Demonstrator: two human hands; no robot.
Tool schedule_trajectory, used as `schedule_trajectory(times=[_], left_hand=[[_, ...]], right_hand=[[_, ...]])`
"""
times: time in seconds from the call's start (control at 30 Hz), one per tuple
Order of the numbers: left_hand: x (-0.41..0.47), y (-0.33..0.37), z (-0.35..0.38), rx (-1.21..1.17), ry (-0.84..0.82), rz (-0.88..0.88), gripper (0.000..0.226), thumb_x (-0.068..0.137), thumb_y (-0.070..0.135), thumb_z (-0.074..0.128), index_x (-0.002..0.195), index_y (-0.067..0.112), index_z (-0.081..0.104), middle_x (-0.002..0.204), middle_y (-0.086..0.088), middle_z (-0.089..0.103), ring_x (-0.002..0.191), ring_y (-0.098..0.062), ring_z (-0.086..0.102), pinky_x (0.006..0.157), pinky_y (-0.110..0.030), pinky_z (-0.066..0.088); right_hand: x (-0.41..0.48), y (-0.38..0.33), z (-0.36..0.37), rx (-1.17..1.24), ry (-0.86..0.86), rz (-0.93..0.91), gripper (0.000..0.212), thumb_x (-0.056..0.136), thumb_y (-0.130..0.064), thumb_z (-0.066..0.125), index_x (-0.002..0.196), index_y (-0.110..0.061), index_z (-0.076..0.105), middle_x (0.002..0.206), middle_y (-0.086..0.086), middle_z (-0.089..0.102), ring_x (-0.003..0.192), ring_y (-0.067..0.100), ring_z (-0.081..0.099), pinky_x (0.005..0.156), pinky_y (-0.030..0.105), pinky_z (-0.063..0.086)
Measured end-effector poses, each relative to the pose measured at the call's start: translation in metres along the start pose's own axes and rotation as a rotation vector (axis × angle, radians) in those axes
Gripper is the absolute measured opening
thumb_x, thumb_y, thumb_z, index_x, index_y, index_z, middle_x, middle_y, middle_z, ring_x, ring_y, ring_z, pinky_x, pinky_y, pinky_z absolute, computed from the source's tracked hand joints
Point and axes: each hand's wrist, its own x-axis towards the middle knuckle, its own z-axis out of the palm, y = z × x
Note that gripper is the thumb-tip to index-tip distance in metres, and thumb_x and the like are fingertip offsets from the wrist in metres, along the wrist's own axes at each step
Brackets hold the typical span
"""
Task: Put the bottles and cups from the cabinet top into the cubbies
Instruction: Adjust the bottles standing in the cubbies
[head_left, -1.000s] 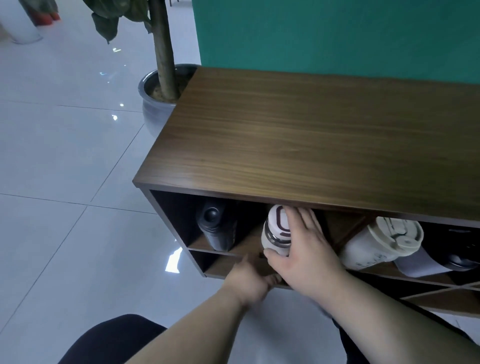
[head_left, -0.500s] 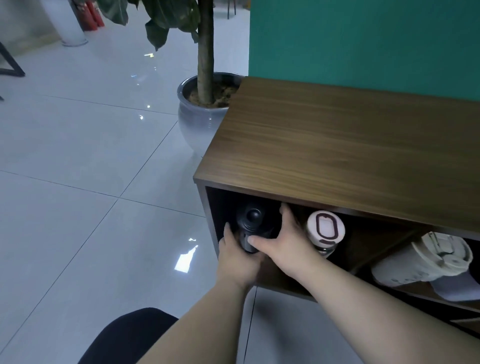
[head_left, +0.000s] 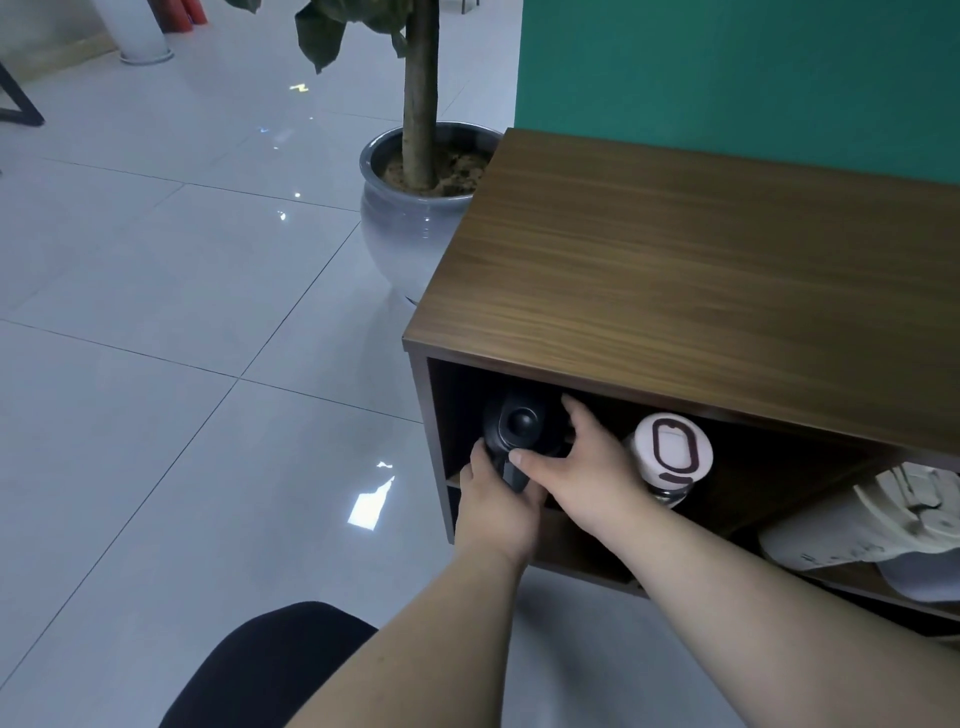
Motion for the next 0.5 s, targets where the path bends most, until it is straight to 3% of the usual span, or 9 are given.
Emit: schedule_trajectory(times=[0.13, 0.5], left_hand=[[-0.001, 0.0, 0.003, 0.014, 0.009, -0.013, 0.075, 0.09, 0.043, 0.064, 0.155, 0.021, 0.034, 0.156, -0.008, 0.042, 0.135, -0.029, 0.053, 0.106, -0.045, 0.048], [-0.001, 0.0, 0.004, 0.023, 0.01, -0.03, 0.077, 0.089, 0.041, 0.062, 0.157, 0.022, 0.03, 0.157, -0.009, 0.041, 0.135, -0.03, 0.054, 0.107, -0.05, 0.048]], right_hand=[[0.003, 0.005, -0.002, 0.007, -0.013, 0.0, 0.101, 0.068, -0.042, 0.084, 0.155, -0.031, 0.034, 0.146, -0.005, 0.058, 0.136, 0.016, 0.053, 0.112, 0.035, 0.043], [0.007, 0.013, -0.002, 0.044, -0.052, -0.02, 0.099, 0.073, -0.034, 0.084, 0.156, -0.032, 0.03, 0.142, -0.011, 0.054, 0.137, 0.014, 0.049, 0.108, 0.029, 0.04]])
